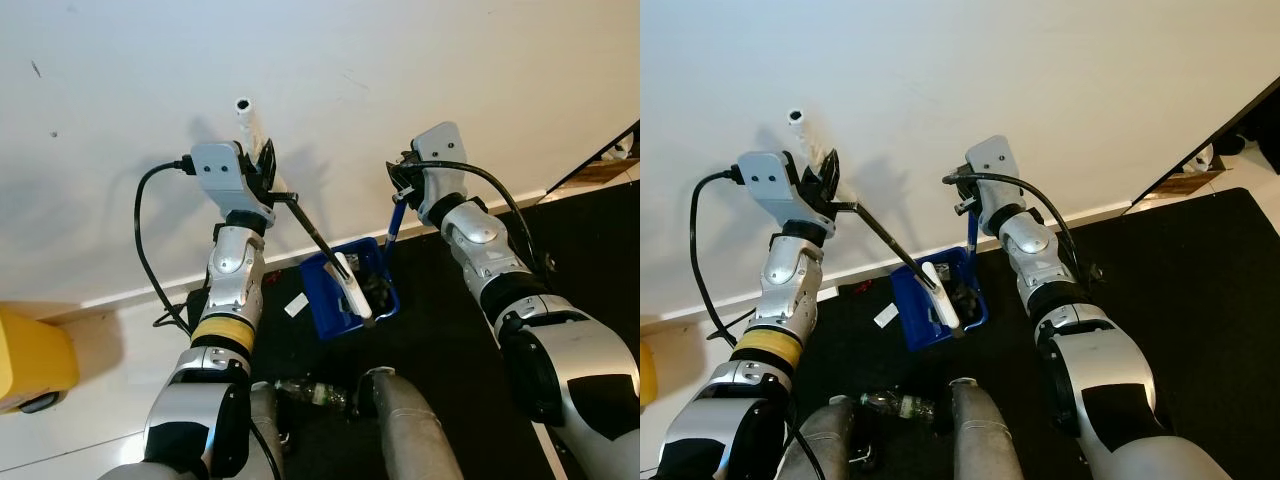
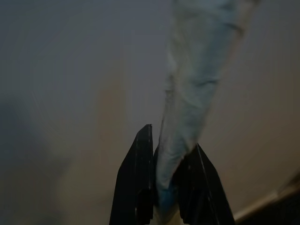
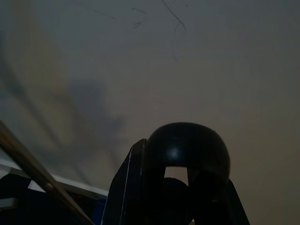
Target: Sweep floor
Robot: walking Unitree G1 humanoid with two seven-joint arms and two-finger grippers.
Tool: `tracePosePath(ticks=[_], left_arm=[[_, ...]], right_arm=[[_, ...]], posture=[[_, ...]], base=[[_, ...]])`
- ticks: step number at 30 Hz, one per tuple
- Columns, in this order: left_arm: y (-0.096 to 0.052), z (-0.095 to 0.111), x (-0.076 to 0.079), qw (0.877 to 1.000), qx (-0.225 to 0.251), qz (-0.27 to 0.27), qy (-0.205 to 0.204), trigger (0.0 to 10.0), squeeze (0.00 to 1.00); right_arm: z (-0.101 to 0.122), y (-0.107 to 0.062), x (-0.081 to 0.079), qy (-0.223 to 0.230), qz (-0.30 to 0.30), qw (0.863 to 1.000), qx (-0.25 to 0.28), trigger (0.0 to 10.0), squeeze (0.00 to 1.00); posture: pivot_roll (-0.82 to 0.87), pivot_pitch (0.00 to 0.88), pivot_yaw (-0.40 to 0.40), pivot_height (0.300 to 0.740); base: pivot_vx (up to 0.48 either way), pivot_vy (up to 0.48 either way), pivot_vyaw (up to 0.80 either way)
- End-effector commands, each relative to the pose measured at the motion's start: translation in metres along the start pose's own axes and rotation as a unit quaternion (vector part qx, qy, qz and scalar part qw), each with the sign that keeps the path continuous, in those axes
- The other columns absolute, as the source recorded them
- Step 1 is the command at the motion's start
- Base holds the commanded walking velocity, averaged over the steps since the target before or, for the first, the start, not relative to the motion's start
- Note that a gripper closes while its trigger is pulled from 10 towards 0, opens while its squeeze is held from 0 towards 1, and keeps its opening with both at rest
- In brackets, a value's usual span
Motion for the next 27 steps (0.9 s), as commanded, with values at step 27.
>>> tracePosePath(ticks=[27], left_arm=[[-0.075,0.05,-0.12,0.959,-0.077,0.001,0.273,10.0,0.0]], right_arm=[[-0.02,-0.009,-0.007,0.001,0.015,0.999,-0.033,10.0,0.0]], posture=[[0.11,0.342,-0.074,0.74]], base=[[0.0,0.0,0.0]])
Point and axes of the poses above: a point about 5 cm out from each wrist's last joint towards the gripper, its own y axis pointing out of the wrist towards the gripper, its own z axis along the axis of the wrist's last joint, x = y × z, the point moved 2 cm from there along y, pointing out of the wrist towards the gripper, and after that the axes turned 2 degrees about -y, right-handed, at the moved point
